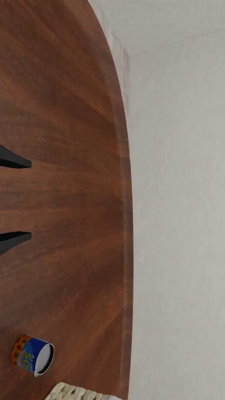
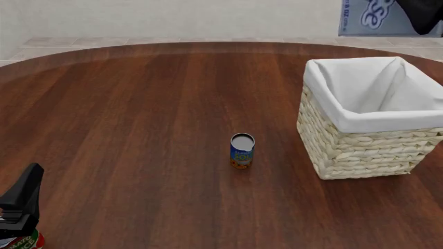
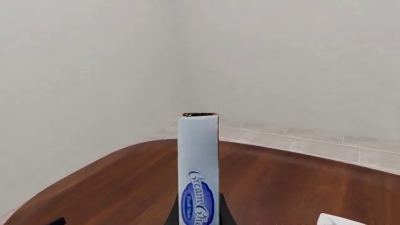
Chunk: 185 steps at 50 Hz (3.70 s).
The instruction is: Pick up the cream cheese box, and put it in the basket.
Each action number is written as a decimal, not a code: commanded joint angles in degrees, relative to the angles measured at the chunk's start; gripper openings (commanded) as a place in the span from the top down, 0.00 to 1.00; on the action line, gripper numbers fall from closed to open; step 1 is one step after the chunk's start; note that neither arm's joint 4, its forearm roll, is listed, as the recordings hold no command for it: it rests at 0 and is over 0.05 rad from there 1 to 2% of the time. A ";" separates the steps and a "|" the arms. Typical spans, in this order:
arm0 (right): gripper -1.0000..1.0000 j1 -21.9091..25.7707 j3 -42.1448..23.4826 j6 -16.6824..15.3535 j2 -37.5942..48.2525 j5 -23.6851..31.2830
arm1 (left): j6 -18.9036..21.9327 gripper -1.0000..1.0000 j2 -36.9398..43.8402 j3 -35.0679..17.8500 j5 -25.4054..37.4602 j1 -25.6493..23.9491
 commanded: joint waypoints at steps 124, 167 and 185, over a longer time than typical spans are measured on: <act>1.00 -26.95 1.77 -2.57 6.54 -7.50 | 0.00 0.00 0.00 0.00 0.00 0.01; 1.00 -31.88 1.51 -2.56 14.48 -9.59 | 0.01 0.00 -0.01 0.00 0.00 -0.01; 1.00 -34.83 -0.54 -3.03 17.53 -9.62 | 0.01 0.00 -0.01 0.00 0.00 -0.01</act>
